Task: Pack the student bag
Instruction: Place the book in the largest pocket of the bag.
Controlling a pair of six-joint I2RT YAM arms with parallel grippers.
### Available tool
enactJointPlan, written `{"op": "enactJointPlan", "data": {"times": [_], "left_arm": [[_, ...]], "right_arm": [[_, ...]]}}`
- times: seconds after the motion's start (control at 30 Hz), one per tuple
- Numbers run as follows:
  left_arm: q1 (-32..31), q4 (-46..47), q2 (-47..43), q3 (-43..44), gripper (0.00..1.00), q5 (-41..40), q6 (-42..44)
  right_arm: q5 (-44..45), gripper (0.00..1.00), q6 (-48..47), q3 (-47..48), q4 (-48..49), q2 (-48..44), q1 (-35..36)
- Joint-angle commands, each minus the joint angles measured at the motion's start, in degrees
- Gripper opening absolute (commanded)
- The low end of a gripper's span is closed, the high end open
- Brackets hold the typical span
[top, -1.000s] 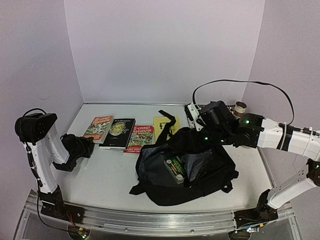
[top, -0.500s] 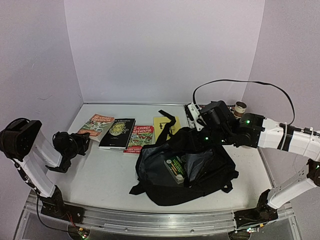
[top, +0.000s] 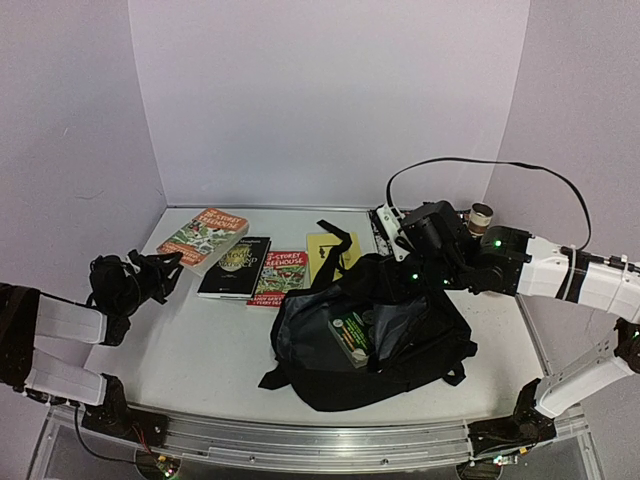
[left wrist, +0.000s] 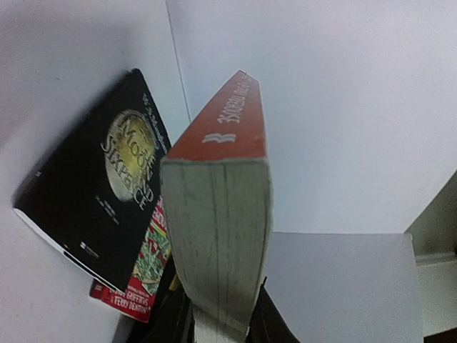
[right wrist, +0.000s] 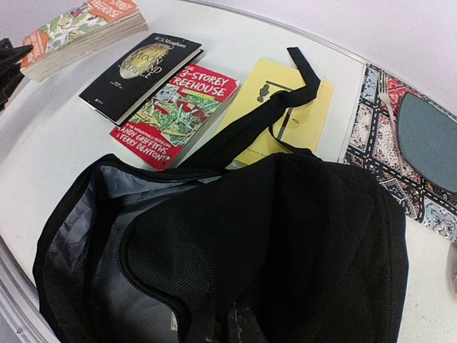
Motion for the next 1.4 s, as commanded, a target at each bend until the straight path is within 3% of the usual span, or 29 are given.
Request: {"op": "enactJointPlan", "data": {"times": [0.0, 0.43, 0.7, 1.07, 1.37], "left_arm": [[-2.00, 0.23, -6.53, 1.27, 0.00, 8.31, 1.17], [-18.77, -2.34, -16.63, 0.32, 0.00, 11.49, -1.30], [-28.44, -8.27, -19.26, 0.14, 0.00, 9.01, 1.71], [-41.26, -9.10, -9.34, 4.06, 0.00, 4.78, 6.27], [-42.73, -9.06, -1.74, 11.70, 0.00, 3.13, 8.89]], "right_arm": [[4.14, 0.04, -0.82, 2.16, 1.90, -1.63, -0.09], [9.83, 0.00, 0.99, 2.80, 2.88, 1.04, -0.11], [15.09, 0.00, 4.06, 2.31, 6.80, 1.27, -0.21], [10.12, 0.00, 3.95, 2.54, 11.46, 0.86, -0.22], [0.70, 0.00, 4.84, 1.95, 11.93, 0.86, -0.21]]}}
